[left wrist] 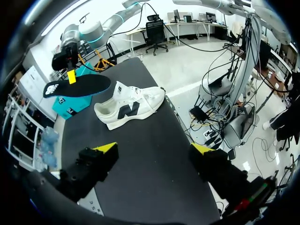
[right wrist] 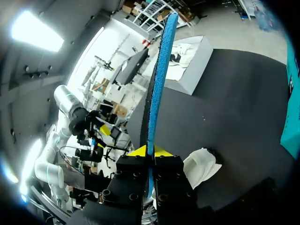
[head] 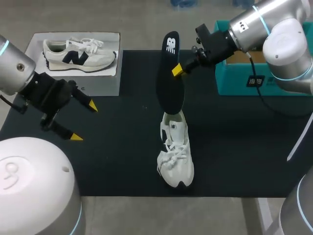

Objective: Take the shoe out of the shoebox, open the shoe tongue, remove and reinsert the insole, then place the shoe into the shoebox

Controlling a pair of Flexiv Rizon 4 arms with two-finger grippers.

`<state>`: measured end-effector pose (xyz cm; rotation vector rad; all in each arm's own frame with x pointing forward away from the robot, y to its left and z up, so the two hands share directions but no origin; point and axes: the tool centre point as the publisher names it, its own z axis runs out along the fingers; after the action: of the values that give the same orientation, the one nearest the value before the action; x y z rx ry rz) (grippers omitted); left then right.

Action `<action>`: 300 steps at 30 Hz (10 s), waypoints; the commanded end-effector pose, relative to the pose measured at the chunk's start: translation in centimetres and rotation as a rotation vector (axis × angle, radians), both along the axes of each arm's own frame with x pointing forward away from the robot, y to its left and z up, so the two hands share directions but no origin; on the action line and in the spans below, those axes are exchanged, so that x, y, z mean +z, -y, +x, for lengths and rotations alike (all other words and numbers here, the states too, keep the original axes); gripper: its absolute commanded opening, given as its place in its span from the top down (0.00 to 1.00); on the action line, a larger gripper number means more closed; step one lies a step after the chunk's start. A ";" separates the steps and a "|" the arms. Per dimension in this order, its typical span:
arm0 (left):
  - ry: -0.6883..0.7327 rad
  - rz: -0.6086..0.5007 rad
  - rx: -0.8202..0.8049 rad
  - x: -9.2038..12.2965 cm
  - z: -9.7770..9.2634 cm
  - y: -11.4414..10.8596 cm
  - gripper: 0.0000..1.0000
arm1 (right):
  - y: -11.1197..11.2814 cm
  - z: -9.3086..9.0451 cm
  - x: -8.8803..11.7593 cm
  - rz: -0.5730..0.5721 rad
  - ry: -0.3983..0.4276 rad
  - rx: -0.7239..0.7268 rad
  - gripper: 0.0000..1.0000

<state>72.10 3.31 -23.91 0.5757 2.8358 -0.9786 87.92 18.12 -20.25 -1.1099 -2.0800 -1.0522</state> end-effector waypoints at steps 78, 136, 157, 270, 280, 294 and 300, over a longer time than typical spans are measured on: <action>0.001 0.003 0.001 0.0 -0.1 0.0 0.00 | -1.4 -6.5 -14.2 -0.107 0.055 -0.079 1.00; 0.001 0.003 0.001 0.0 -0.1 0.0 0.00 | -0.8 -9.5 -15.9 -0.095 0.000 -0.174 1.00; 0.001 0.003 0.001 0.0 -0.1 0.0 0.00 | 0.0 -7.2 -11.9 -0.150 0.085 -0.164 0.21; 0.001 0.003 0.001 0.0 -0.1 0.0 0.00 | 0.0 -7.4 -14.1 -0.182 0.037 -0.181 0.00; 0.001 0.003 0.001 0.0 -0.1 0.0 0.00 | 0.6 -7.2 -10.6 -0.236 0.112 -0.198 0.00; 0.001 0.003 0.001 0.0 -0.1 0.0 0.00 | -1.0 -7.2 -6.5 -0.527 -0.148 -0.329 0.00; 0.001 0.003 0.001 0.0 -0.1 0.0 0.00 | -2.7 -7.4 -5.8 -0.673 -0.242 -0.348 0.00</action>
<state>72.06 3.35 -23.88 0.5758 2.8349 -0.9792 79.59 19.36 -26.33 -1.7380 -1.9864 -0.6094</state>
